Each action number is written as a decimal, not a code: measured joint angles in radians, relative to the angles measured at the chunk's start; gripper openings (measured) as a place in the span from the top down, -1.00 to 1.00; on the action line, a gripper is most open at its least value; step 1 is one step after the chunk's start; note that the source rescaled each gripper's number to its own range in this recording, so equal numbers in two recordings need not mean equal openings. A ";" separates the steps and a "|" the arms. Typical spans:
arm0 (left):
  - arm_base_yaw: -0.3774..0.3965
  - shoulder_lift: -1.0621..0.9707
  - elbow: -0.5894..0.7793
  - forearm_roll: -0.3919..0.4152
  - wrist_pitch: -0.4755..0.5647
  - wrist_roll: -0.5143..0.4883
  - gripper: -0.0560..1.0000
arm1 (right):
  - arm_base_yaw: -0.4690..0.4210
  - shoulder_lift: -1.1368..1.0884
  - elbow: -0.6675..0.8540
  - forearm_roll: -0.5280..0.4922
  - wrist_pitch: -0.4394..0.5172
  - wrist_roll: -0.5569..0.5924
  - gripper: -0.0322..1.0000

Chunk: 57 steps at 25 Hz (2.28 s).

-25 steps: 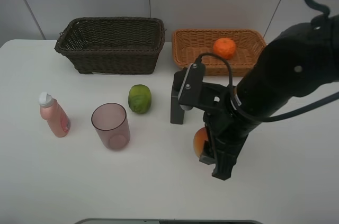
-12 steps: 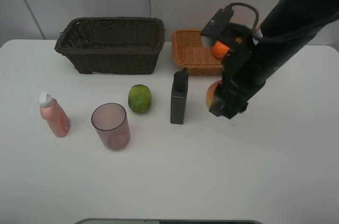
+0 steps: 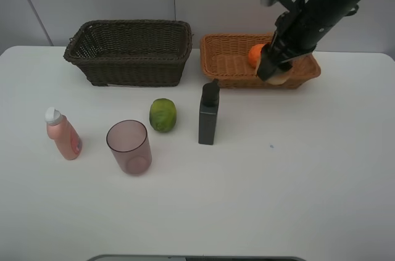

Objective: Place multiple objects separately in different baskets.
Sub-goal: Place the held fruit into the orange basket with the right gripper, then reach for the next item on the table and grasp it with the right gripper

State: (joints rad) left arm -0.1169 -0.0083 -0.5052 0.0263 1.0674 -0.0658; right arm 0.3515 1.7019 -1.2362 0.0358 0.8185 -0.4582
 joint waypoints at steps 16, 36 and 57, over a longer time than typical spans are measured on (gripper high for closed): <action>0.000 0.000 0.000 0.000 0.000 0.000 -0.99 | -0.206 0.286 -0.302 0.046 -0.057 0.228 0.25; 0.000 0.000 0.000 0.000 0.000 0.000 -0.99 | -0.232 0.398 -0.306 -0.036 -0.235 0.418 0.25; 0.000 0.000 0.000 0.000 0.000 0.000 -0.99 | -0.191 0.341 -0.306 -0.036 -0.182 0.420 -1.00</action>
State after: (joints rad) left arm -0.1169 -0.0083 -0.5052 0.0263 1.0674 -0.0658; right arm 0.1609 2.0433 -1.5425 0.0000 0.6365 -0.0380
